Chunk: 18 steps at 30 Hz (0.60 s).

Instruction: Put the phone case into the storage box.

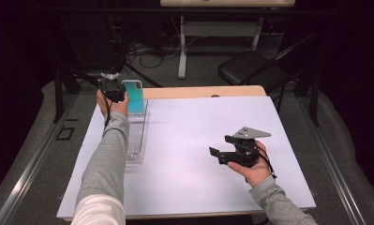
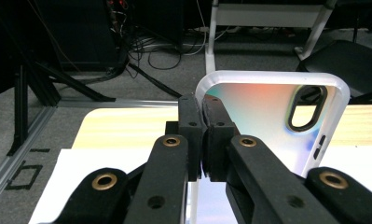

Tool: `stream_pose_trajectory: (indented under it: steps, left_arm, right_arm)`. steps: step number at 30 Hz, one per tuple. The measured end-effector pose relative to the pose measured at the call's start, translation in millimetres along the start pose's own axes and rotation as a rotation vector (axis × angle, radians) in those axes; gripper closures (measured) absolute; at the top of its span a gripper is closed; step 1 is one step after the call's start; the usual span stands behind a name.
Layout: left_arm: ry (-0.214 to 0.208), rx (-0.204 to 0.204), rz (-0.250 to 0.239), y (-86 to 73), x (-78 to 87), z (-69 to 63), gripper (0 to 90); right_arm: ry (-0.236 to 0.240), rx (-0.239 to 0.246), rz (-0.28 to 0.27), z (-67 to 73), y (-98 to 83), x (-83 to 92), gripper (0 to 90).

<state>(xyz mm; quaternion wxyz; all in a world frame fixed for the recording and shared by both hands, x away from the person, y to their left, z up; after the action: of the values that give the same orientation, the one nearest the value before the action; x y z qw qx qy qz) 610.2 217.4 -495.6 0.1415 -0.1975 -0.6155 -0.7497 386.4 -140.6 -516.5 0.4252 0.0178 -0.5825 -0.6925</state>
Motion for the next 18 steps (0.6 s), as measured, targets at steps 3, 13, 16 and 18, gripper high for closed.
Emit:
stream_pose_trajectory:
  steps: [3,13,16,18]
  left_arm:
    - [0.002,0.004,0.008,-3.3,-3.9,0.3,88.2]
    - [0.011,0.021,0.023,-14.7,-12.9,0.1,88.2]
    - [0.014,0.015,0.023,-15.2,-13.8,0.1,88.2]
    - [0.018,0.017,0.029,-16.6,-14.5,0.8,88.2]
  right_arm:
    - [-0.005,0.000,0.001,-1.6,-0.2,1.6,21.2]
    - [-0.011,-0.004,0.004,-4.3,-2.6,2.1,21.3]
    - [-0.011,-0.002,0.009,-4.2,-3.2,2.3,21.3]
    - [-0.010,-0.005,0.004,-4.0,-3.1,2.3,21.3]
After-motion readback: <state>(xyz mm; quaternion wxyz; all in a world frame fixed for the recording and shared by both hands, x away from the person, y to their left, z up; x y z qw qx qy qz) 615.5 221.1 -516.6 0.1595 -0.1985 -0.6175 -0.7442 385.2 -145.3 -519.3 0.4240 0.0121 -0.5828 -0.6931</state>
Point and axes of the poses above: each handheld gripper's, and its own axes: x roughly backward along the jaws, y roughly out of its top, z roughly to its left, the point moved 9 cm from there along -x, roughly forward along the jaws, and after that the axes turned 12 degrees about -x, right-handed, at the moved point
